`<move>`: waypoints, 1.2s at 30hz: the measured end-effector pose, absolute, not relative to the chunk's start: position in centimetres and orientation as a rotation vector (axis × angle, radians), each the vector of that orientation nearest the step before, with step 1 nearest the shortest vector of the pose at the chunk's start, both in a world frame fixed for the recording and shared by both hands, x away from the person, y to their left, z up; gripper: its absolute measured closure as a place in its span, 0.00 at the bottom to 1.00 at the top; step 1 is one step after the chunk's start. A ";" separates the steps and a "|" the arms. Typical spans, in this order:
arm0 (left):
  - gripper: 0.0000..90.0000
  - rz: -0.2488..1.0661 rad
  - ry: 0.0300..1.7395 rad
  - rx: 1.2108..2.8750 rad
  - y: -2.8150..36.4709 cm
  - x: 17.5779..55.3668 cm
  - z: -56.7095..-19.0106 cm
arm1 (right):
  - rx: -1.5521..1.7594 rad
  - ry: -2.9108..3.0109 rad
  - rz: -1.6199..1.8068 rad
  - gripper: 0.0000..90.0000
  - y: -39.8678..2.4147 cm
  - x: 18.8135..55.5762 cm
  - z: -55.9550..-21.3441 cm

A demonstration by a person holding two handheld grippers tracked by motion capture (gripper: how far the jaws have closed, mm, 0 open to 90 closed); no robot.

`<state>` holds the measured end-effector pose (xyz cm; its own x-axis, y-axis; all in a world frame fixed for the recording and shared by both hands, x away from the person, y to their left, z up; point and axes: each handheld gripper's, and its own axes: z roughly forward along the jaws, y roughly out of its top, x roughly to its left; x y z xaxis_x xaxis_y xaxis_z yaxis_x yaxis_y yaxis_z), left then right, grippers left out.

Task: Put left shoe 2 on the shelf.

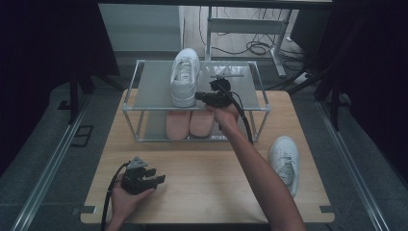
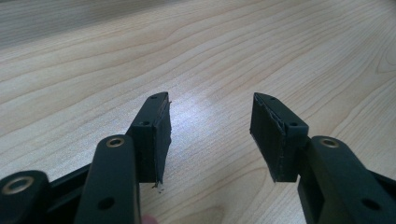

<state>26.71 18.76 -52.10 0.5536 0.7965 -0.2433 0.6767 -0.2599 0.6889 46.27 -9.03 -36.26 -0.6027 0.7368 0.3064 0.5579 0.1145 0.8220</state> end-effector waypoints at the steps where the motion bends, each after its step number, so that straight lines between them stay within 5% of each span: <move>1: 0.54 0.193 1.183 2.008 18.7 26.7 -52.1 | 1.297 2.207 1.495 1.00 -8.8 46.3 -36.3; 36: 0.53 0.191 1.189 2.011 18.7 26.6 -52.1 | 1.147 2.181 1.424 0.99 -12.9 41.8 -35.0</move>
<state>26.61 18.68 -52.09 0.5516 0.7976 -0.2442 0.6807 -0.2613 0.6844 41.75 -12.91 -35.02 -0.6388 0.7501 0.1713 0.4588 0.1926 0.8674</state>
